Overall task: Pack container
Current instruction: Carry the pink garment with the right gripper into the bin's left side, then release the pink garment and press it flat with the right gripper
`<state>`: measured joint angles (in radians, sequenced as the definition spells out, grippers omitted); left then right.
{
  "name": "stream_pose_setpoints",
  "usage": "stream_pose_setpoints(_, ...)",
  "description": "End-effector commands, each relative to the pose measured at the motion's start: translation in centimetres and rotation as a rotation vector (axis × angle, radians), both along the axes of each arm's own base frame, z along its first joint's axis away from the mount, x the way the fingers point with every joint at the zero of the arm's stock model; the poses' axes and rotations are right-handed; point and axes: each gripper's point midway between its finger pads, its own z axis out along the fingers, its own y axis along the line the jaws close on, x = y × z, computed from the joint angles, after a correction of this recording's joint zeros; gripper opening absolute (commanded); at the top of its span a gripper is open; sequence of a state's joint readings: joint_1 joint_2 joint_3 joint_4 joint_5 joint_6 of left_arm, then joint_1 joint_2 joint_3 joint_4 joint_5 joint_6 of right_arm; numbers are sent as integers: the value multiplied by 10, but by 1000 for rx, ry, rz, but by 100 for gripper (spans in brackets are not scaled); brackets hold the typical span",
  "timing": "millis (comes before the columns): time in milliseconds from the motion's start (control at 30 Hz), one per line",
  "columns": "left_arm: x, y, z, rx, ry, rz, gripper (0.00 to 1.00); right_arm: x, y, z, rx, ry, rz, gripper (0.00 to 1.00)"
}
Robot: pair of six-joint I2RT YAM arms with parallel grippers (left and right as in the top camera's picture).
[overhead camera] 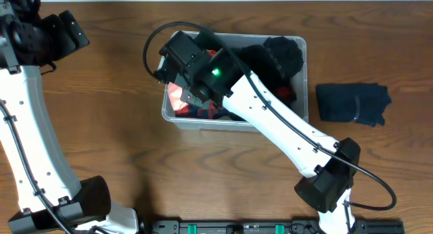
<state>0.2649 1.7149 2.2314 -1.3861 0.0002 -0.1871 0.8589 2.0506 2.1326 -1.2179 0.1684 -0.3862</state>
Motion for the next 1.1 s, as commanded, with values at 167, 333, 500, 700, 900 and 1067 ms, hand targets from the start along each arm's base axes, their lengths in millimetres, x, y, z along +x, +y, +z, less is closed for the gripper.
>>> stream_pose_setpoints(167,0,2,-2,-1,6,10,98,-3,6,7,39,-2,-43,91)
stream_pose_setpoints(333,0,2,-2,-1,6,10,98,7,6,19,104,-32,-118,74)
stream_pose_setpoints(500,0,2,-2,-1,6,10,98,35,1,19,173,-49,-223,1)
stream_pose_setpoints(700,0,2,-2,-1,6,10,98,72,-12,-14,186,-20,-339,1)
stream_pose_setpoints(900,0,2,-2,-1,6,10,98,83,-15,-81,145,124,-358,1)
stream_pose_setpoints(1067,0,2,-2,-1,6,10,98,79,-13,-130,81,207,-359,1)
